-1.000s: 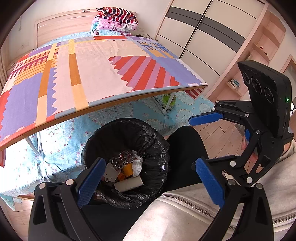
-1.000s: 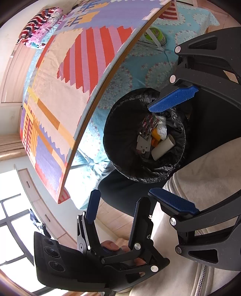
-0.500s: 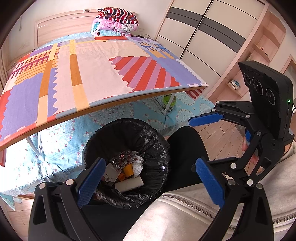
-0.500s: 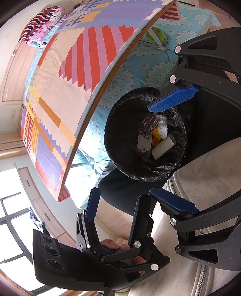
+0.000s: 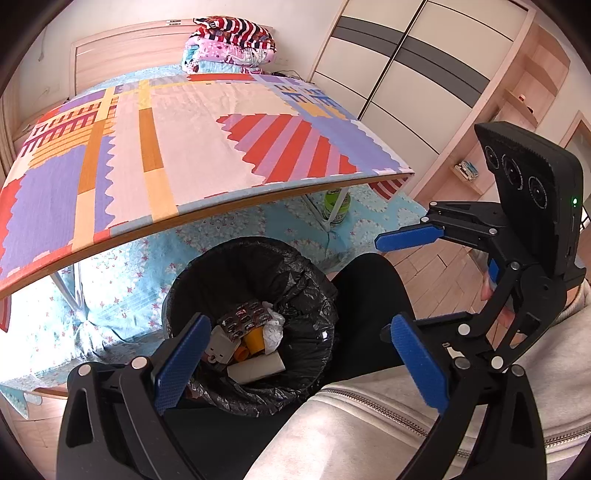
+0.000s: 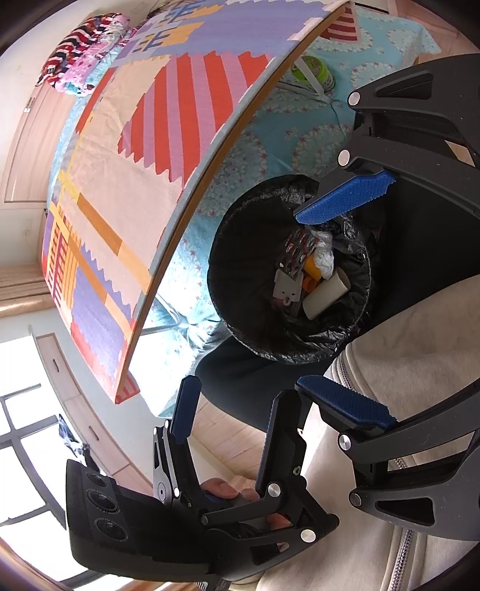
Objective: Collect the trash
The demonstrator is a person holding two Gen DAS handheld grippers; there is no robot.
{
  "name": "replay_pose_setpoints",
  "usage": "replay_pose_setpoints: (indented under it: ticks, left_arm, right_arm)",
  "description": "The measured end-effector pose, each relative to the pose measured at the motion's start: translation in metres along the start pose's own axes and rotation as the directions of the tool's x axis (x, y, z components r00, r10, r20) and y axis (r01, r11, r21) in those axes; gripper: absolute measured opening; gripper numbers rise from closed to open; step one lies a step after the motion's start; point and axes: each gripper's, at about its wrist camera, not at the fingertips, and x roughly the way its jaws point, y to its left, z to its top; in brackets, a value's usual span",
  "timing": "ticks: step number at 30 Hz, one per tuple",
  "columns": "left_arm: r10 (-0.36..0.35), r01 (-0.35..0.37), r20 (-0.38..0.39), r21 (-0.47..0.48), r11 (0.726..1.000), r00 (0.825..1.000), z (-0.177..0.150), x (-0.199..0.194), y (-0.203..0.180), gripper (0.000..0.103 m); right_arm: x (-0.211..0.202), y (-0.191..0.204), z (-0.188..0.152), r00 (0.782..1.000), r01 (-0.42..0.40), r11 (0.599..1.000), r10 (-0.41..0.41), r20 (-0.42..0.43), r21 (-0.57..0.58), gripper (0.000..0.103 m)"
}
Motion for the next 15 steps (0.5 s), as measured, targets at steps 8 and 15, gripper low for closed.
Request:
replay_pose_setpoints:
  ticks: [8, 15]
  left_arm:
    - [0.0, 0.0, 0.003, 0.006, 1.0, 1.0, 0.0001, 0.0007, -0.0017, 0.095]
    - [0.002, -0.002, 0.007, 0.003, 1.0, 1.0, 0.0, -0.0015, 0.0008, 0.095]
  right_arm:
    - [-0.0001, -0.0008, -0.0002, 1.0, 0.003, 1.0, -0.003, 0.0, -0.001, 0.084]
    - [-0.002, -0.0006, 0.0003, 1.0, 0.006, 1.0, -0.006, 0.006, -0.001, 0.084]
